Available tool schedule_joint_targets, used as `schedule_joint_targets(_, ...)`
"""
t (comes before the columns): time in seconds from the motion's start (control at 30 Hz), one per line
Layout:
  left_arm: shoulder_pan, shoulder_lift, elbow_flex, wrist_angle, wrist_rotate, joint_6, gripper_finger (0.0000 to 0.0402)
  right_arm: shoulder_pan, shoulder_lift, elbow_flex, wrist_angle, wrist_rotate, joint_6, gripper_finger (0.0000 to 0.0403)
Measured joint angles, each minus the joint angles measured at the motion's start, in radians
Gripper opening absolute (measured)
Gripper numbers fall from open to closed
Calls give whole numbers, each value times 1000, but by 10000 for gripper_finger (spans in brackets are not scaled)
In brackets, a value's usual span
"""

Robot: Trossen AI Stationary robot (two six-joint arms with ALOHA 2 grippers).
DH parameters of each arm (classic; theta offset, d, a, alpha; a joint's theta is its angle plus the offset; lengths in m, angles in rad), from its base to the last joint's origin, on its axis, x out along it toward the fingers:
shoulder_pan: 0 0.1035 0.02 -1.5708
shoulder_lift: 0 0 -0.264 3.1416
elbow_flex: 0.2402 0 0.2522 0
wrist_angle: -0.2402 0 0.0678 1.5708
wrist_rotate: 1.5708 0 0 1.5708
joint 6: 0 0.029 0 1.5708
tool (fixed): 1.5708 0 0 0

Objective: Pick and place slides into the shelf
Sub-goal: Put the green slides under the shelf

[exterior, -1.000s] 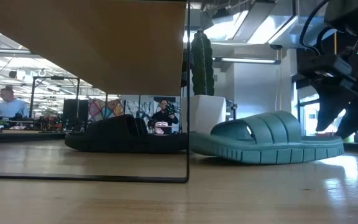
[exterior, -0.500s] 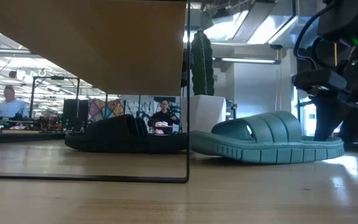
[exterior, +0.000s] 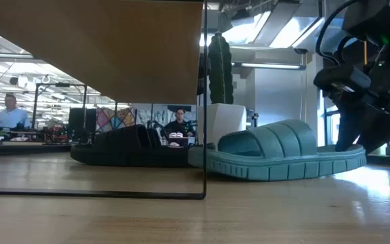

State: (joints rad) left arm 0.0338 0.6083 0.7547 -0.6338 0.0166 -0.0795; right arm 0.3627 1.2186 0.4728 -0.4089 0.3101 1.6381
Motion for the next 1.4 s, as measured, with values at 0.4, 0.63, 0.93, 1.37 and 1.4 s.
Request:
schedule_joint_targets(0.4,0,0,0,0,0,2,199,3,0,0,8,-34,2,25)
schedule_joint_targets(0.63,0,0,0,0,0,2,199,3,0,0,205,-46,3,25)
schedule_joint_targets(0.93,0,0,0,-1,0,1,199,30,56,0,276,15,137,24)
schedule_joint_targets(1.37,0,0,0,-1,1,-23,199,98,384,44,636,169,257,22)
schedule_joint_targets(1.4,0,0,0,0,1,-23,199,98,406,69,635,169,258,22)
